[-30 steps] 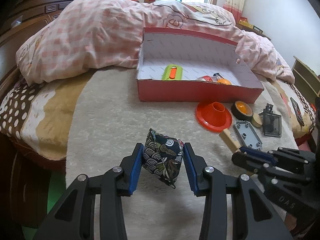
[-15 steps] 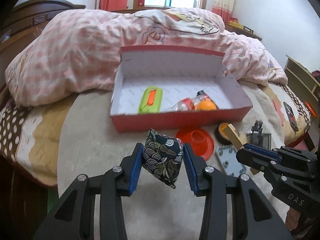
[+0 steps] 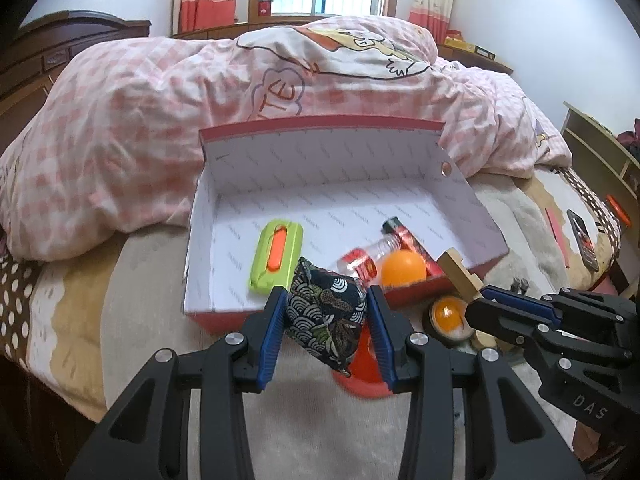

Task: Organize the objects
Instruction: 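Carry the pouch and wooden block over the red box with both grippers, then lower the pouch and wooden block into the box and open both grippers, then lift both open grippers up and away from the box, then move the left gripper over the red cone while the right gripper approaches the black tape roll, then grasp the black tape roll with the right gripper while the left gripper grasps the red cone, then carry the red cone and tape roll over the red box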

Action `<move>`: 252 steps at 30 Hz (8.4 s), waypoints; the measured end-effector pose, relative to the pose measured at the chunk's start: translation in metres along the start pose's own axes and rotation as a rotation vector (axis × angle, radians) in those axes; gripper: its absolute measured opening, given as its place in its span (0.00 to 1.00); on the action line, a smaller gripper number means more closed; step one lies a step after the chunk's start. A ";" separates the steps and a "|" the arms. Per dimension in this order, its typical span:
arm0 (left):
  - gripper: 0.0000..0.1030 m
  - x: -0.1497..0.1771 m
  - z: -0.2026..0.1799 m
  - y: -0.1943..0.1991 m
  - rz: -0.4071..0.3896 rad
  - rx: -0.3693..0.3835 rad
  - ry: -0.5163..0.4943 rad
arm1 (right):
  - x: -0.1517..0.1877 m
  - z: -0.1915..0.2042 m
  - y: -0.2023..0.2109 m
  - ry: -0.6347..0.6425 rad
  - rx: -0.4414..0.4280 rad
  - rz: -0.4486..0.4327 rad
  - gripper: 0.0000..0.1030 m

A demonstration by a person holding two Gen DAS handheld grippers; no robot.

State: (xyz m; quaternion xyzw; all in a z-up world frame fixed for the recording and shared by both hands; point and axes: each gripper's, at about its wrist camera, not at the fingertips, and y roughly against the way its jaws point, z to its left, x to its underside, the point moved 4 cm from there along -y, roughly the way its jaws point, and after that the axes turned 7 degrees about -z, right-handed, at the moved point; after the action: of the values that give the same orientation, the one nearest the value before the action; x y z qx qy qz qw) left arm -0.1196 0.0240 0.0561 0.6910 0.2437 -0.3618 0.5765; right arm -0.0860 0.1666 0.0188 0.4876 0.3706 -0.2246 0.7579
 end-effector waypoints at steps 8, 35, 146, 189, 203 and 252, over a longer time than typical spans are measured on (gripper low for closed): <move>0.38 -0.014 0.002 -0.022 0.001 -0.002 0.001 | -0.014 -0.012 -0.015 0.001 0.021 0.000 0.12; 0.38 -0.030 0.019 -0.089 0.037 -0.077 0.015 | -0.037 -0.058 -0.060 -0.054 0.123 0.016 0.12; 0.69 0.072 0.005 -0.026 0.106 0.006 0.058 | 0.030 -0.013 -0.036 0.128 0.207 0.111 0.45; 0.69 0.069 0.006 -0.015 0.080 -0.053 0.052 | 0.035 -0.022 -0.001 -0.025 0.135 -0.036 0.17; 0.69 0.060 0.000 0.005 0.039 -0.037 0.046 | 0.025 -0.013 0.021 -0.024 0.116 -0.106 0.17; 0.69 -0.051 0.001 -0.040 -0.067 -0.067 -0.021 | -0.051 -0.028 -0.024 0.030 0.093 -0.121 0.17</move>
State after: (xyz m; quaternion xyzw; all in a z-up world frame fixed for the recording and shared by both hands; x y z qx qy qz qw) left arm -0.1816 0.0361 0.0708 0.6589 0.2725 -0.3800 0.5893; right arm -0.1438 0.1808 0.0379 0.5023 0.4000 -0.2794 0.7139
